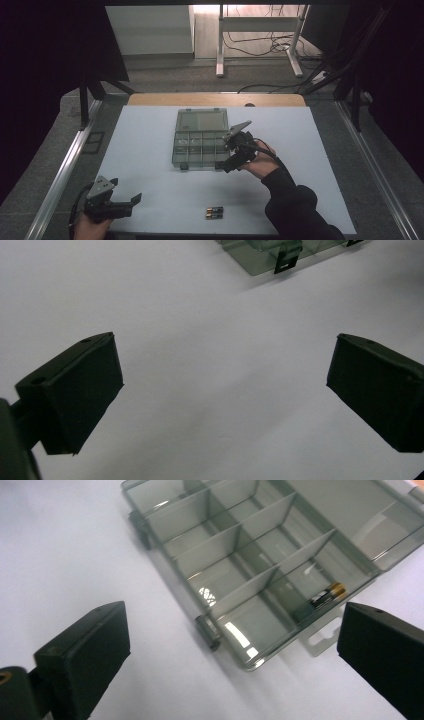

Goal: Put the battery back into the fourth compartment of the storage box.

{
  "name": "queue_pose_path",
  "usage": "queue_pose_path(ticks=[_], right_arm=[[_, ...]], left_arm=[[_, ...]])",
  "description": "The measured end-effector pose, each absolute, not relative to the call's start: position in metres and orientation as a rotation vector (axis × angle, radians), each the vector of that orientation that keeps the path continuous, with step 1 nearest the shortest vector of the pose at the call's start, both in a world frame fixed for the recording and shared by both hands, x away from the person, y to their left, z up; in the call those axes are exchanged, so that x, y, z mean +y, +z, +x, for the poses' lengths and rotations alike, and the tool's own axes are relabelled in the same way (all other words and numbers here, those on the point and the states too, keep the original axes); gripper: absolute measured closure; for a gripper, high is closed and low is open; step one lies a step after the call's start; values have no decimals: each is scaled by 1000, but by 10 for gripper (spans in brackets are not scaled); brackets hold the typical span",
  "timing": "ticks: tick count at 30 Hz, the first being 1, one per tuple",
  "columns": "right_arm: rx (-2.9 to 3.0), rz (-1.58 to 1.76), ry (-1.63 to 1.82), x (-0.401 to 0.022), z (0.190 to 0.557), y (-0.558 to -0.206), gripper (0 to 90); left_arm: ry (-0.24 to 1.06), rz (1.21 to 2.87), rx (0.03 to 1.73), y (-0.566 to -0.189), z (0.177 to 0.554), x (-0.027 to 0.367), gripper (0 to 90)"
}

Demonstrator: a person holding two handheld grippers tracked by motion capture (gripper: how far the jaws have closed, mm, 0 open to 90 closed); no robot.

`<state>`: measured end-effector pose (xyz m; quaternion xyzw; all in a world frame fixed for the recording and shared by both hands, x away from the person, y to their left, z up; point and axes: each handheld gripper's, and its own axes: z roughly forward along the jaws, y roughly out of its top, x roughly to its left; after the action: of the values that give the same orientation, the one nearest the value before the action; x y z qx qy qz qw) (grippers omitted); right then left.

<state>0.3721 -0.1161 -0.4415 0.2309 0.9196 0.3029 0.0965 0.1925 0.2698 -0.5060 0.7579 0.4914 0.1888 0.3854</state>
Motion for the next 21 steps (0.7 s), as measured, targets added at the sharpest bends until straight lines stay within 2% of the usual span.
queue_pose_path(ticks=[17,21], right_arm=[[2781,601,811,-111,326,-442,2],[2796,560,797,-110,316,-442,86]], left_arm=[[481,1931,1250,-506,192,270,21],[480,1931,1249,-506,193,269,21]])
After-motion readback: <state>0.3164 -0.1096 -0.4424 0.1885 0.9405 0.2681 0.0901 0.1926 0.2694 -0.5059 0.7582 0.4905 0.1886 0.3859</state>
